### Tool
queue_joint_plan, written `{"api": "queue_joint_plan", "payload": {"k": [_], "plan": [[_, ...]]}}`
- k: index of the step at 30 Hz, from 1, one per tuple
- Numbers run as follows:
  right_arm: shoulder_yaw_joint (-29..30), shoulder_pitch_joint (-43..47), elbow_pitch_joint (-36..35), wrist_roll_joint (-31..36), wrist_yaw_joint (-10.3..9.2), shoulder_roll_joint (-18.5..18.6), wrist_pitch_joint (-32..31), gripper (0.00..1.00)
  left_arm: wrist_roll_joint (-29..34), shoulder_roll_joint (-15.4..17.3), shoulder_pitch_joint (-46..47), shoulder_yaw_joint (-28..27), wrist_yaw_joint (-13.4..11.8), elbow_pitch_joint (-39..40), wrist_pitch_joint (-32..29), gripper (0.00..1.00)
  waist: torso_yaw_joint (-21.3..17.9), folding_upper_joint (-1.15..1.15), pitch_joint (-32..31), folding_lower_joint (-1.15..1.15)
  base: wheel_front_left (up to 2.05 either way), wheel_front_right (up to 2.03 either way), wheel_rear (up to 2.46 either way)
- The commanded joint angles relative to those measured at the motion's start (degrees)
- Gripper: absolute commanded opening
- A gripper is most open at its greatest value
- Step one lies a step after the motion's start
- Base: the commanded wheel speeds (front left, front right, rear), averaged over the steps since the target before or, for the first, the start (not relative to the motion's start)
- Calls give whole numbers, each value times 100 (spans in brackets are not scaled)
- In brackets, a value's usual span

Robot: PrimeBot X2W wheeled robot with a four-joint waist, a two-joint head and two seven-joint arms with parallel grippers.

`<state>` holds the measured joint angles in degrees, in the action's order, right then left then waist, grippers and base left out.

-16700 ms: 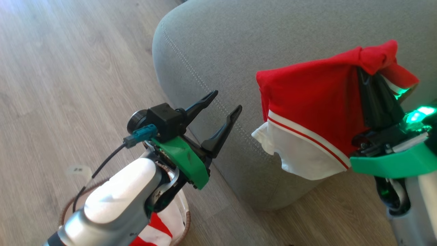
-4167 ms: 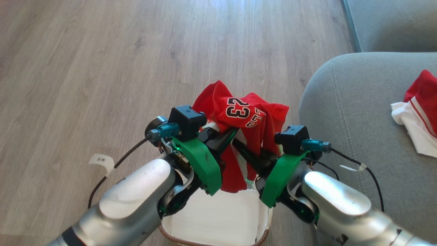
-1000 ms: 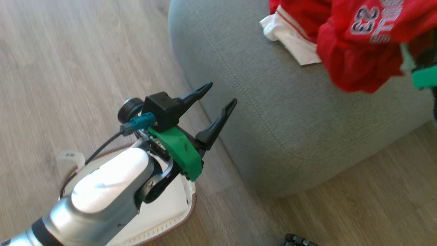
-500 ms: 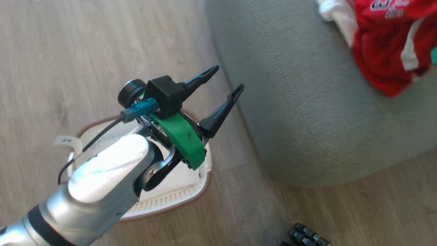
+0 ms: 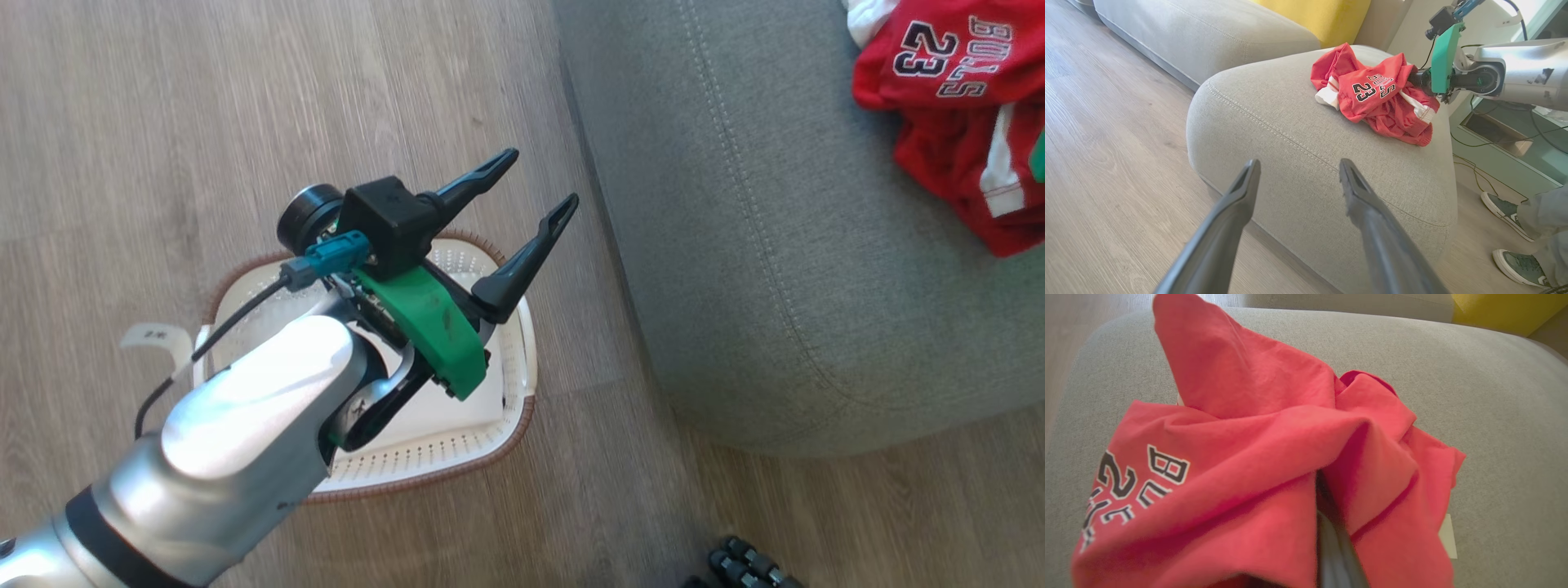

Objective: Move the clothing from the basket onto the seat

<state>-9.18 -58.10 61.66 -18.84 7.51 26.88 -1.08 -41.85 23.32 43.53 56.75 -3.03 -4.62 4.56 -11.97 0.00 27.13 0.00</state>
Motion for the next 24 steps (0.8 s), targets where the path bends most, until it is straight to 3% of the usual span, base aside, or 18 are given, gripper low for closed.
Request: {"api": "queue_joint_plan", "payload": {"k": [1, 12, 21, 24], "plan": [[-138, -41, -70, -99, -2, 123, -57, 100, -15, 67, 240, -231, 7, 106, 85, 100, -11, 0, -109, 0, 0, 0, 0], [-995, 204, -292, -729, -2, 410, -700, 100, -180, 24, -56, -236, -32, -121, 280, 100, -203, 0, -804, 0, 0, 0, 0], [-1897, 624, -1386, -1561, -2, 952, -893, 100, -425, 84, -541, -368, -219, -223, 543, 100, -436, 0, -1524, 0, 0, 0, 0], [-1976, 779, -1736, -1762, -2, 1195, -660, 100, -494, 114, -687, -426, -285, -218, 623, 100, -406, 0, -1722, 0, 0, 0, 0]]}}
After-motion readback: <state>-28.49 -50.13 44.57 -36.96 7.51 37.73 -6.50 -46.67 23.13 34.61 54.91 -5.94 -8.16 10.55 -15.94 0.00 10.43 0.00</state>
